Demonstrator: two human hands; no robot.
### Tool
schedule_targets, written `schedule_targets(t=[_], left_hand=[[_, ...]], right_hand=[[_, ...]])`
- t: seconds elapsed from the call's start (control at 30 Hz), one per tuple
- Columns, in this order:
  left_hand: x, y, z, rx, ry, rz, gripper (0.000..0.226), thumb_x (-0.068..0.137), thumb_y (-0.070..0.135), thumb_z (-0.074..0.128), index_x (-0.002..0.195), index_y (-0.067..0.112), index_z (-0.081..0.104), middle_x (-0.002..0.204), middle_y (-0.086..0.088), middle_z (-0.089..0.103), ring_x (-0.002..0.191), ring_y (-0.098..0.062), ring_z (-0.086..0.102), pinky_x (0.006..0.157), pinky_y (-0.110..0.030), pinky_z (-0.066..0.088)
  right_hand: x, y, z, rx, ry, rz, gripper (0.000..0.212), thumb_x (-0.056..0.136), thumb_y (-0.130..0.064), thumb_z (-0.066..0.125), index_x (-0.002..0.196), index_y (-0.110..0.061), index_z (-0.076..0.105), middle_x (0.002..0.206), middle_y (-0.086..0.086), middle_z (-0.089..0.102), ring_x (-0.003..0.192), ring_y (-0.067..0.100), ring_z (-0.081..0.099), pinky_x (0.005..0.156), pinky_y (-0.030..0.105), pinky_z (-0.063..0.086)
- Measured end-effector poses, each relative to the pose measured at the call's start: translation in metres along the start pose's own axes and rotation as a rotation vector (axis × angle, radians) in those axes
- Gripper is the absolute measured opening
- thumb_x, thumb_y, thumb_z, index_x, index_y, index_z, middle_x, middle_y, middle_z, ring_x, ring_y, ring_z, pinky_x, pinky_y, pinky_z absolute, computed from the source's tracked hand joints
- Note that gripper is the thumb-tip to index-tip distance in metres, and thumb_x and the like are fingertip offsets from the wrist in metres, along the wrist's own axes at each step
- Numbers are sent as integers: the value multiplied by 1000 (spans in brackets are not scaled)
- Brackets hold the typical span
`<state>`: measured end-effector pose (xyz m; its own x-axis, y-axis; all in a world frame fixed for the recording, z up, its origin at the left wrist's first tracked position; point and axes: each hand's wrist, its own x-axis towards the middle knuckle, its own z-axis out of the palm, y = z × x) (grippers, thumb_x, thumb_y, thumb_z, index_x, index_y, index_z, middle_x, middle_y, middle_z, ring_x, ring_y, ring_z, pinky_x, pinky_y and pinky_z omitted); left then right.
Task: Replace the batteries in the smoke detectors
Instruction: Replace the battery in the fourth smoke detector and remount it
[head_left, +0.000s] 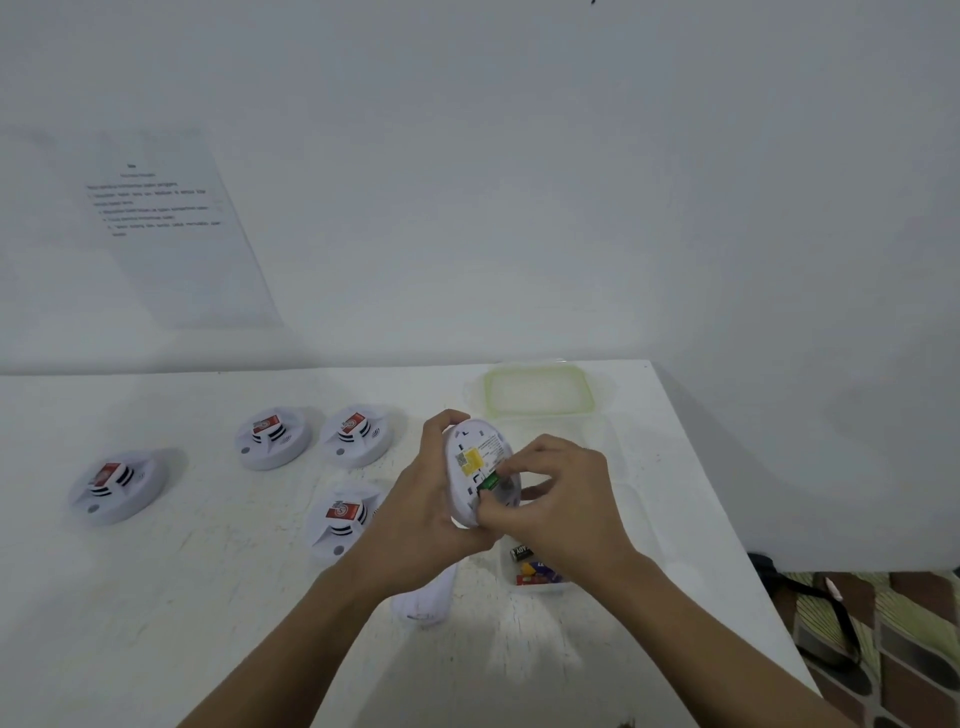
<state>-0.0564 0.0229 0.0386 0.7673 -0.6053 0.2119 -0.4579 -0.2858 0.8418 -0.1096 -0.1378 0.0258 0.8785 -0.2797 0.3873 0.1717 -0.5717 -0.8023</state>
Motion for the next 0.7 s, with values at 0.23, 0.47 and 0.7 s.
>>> schedule_targets(t=[0.23, 0.47, 0.7], left_hand=[[5, 0, -1, 14, -32, -18, 85, 71, 6, 87, 132, 25, 32, 112, 20, 60, 105, -9, 67, 84, -36, 62], [10, 1, -6, 17, -68, -29, 89, 70, 12, 90, 135, 26, 32, 112, 15, 62, 104, -14, 68, 83, -47, 60], [13, 9, -16, -33, -122, -38, 87, 73, 8, 89, 137, 26, 33, 114, 19, 60, 108, -8, 64, 91, -37, 59]], right_hand=[[1, 3, -4, 74, -9, -15, 34, 58, -43, 74, 81, -19, 81, 77, -9, 70, 81, 10, 70, 55, 34, 60], [6, 4, -17, 117, -172, -56, 16, 77, -25, 71, 90, -24, 80, 87, -9, 66, 93, 11, 68, 59, 38, 60], [13, 3, -33, 117, -418, -144, 17, 94, -15, 70, 107, -22, 79, 109, -10, 62, 111, 13, 62, 76, 34, 62]])
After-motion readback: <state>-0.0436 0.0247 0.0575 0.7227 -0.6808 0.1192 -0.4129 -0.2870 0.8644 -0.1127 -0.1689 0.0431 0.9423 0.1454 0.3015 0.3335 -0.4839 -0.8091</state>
